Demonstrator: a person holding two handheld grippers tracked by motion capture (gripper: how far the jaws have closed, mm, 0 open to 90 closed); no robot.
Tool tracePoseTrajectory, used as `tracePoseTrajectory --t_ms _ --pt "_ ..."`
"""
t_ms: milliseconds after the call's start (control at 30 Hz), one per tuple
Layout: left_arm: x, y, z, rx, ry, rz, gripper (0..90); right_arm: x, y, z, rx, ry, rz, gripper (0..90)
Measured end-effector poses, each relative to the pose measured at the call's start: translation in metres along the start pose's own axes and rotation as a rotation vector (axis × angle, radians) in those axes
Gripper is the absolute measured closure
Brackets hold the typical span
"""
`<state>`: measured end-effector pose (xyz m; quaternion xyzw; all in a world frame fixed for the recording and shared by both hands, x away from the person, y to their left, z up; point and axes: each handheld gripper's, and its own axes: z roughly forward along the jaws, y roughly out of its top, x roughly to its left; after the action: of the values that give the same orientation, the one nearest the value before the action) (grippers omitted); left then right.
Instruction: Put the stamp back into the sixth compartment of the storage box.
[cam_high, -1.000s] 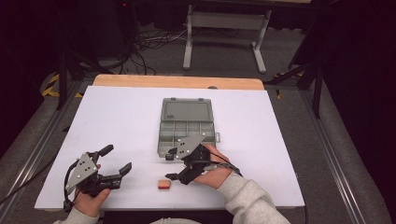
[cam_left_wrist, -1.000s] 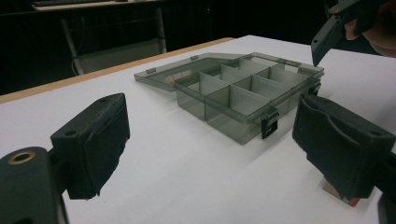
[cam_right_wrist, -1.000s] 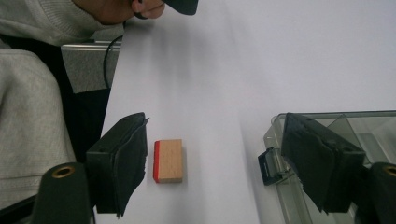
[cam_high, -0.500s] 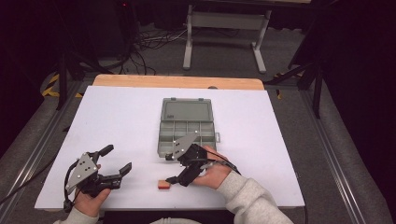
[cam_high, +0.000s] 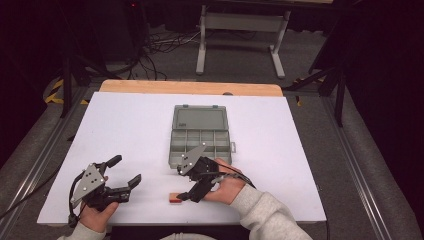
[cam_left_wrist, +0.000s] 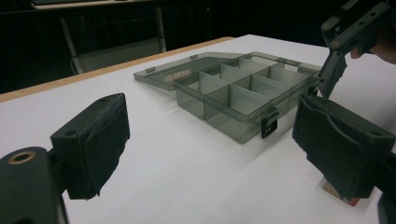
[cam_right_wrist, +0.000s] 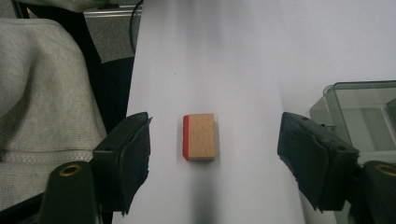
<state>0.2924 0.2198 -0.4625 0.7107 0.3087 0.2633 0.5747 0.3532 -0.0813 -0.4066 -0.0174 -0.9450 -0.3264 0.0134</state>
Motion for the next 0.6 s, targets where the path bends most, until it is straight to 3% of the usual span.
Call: tracePoseTrajectory --t_ms 600 --pt "0.000 0.000 0.000 -0.001 -0.002 -0.001 11.8 0.007 0.002 0.029 0.093 0.028 -0.029 30.7"
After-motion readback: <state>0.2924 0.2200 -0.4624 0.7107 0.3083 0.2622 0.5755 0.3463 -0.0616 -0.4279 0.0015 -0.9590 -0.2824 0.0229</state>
